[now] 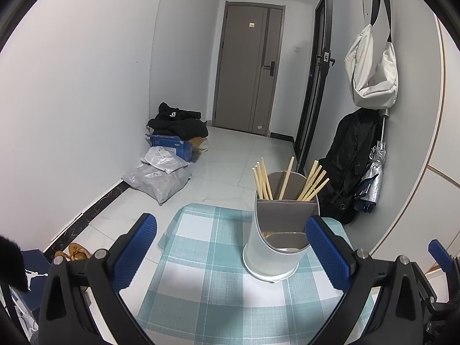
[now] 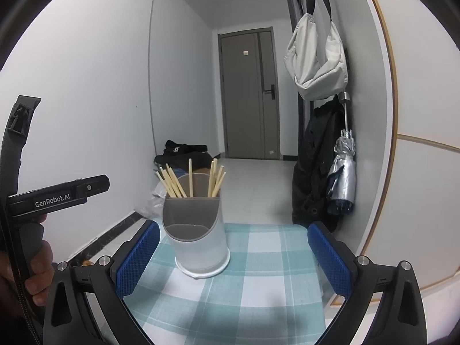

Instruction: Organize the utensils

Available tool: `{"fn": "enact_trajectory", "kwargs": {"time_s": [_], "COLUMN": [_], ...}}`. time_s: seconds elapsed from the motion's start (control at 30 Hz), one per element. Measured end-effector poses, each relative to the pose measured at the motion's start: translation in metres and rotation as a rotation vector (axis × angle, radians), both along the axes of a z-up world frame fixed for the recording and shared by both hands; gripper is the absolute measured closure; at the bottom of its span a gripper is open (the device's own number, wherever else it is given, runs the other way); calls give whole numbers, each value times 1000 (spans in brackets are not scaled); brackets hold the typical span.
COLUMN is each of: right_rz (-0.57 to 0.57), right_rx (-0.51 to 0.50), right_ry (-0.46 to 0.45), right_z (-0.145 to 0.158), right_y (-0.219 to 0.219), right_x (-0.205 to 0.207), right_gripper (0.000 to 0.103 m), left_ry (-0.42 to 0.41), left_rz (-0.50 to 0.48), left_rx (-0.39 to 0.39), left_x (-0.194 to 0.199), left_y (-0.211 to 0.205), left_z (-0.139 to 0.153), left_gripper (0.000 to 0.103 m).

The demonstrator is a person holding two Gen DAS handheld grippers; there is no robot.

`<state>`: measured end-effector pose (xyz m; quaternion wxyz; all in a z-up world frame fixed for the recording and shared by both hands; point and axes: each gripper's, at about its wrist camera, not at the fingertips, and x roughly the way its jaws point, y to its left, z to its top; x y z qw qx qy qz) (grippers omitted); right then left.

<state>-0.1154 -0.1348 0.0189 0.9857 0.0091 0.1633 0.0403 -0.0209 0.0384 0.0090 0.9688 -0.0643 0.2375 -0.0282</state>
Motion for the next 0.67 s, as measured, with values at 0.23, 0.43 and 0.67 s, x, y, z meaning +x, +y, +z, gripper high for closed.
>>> {"fn": "enact_trajectory", "kwargs": {"time_s": [0.23,0.43,0.67], "right_rz": [-6,-10,-13], "right_rx": [3,1,2], "right_ry": [5,11,17], "right_z": [-1,-2,-3], "right_y": [0,0,-1], "right_x": [0,1,2], "right_gripper": [0,0,0], "left_ry": [6,20,14], "left_rz": [-10,-13,-15], "left_rx": [3,5,-1], "left_x": [0,1,0], "left_y": [0,-1,-1], "left_z": [0,-1,-2], "left_gripper": [1,1,1]}}
